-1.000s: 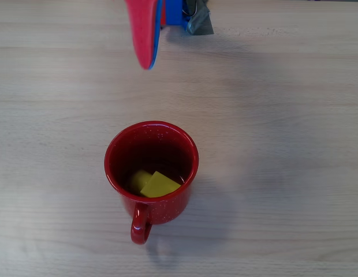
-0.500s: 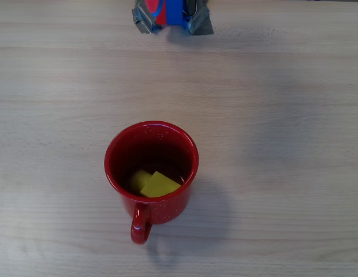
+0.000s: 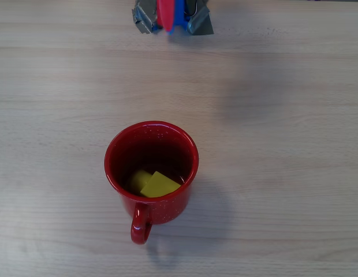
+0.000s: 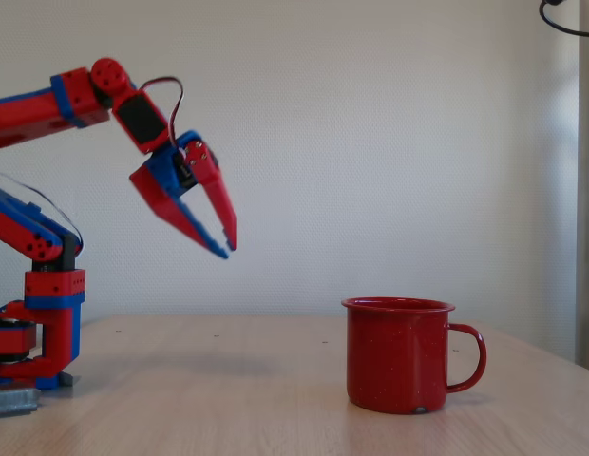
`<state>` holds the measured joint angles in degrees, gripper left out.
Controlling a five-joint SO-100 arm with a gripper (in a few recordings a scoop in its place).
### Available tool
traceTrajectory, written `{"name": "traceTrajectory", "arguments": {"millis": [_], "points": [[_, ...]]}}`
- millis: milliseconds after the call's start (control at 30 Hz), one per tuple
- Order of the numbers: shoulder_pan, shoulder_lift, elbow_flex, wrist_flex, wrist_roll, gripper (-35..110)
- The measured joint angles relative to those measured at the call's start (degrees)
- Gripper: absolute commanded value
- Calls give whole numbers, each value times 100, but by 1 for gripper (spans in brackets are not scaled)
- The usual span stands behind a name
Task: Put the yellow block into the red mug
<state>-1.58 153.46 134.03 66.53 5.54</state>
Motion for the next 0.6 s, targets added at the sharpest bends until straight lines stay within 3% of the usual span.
{"name": "traceTrajectory", "arguments": {"millis": [333,600], "points": [[-88,1811,2452,-606,0,0],[-193,2505,3076,-615,-88,0]]}}
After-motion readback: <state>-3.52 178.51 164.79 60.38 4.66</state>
